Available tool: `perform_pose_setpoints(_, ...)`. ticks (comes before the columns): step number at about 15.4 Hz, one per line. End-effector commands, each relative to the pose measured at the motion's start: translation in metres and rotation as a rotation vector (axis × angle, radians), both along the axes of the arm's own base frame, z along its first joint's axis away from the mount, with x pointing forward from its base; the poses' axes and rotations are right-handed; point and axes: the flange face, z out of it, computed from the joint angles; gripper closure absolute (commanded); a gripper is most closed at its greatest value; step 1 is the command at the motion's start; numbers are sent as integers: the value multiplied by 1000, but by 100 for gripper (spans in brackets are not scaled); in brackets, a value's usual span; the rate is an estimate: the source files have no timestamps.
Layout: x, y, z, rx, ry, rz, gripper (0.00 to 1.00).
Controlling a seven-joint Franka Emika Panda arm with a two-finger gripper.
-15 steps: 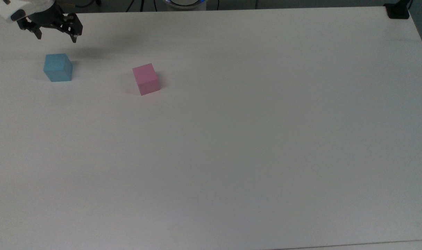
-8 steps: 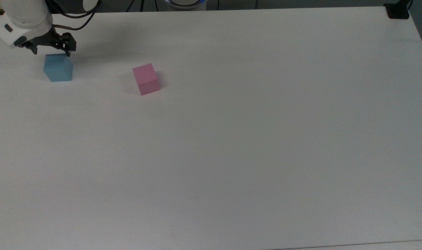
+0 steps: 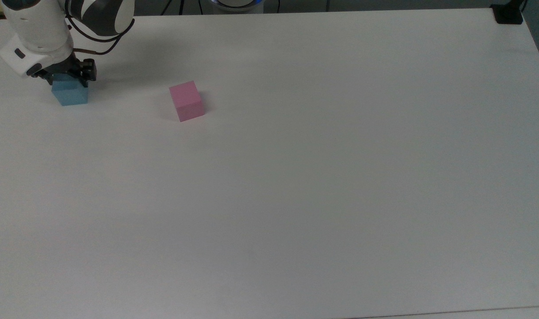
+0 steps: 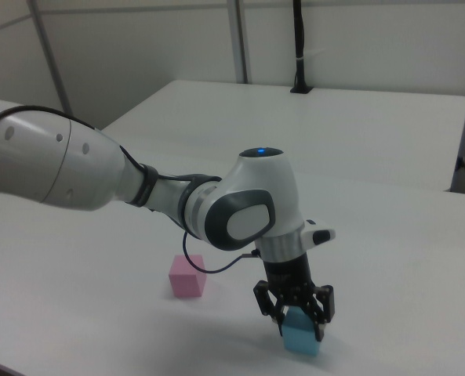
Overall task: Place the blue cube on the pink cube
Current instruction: 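Close the gripper on the light-blue cube and lift it, then carry the light-blue cube over the pink cube and lower it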
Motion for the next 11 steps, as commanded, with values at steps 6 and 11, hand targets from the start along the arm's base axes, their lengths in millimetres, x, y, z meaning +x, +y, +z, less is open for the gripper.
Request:
perform_pose_setpoints(6,6,73,105,174,-95,0,78)
perform_pose_setpoints(11,45,191,151,214,-118,-14,77)
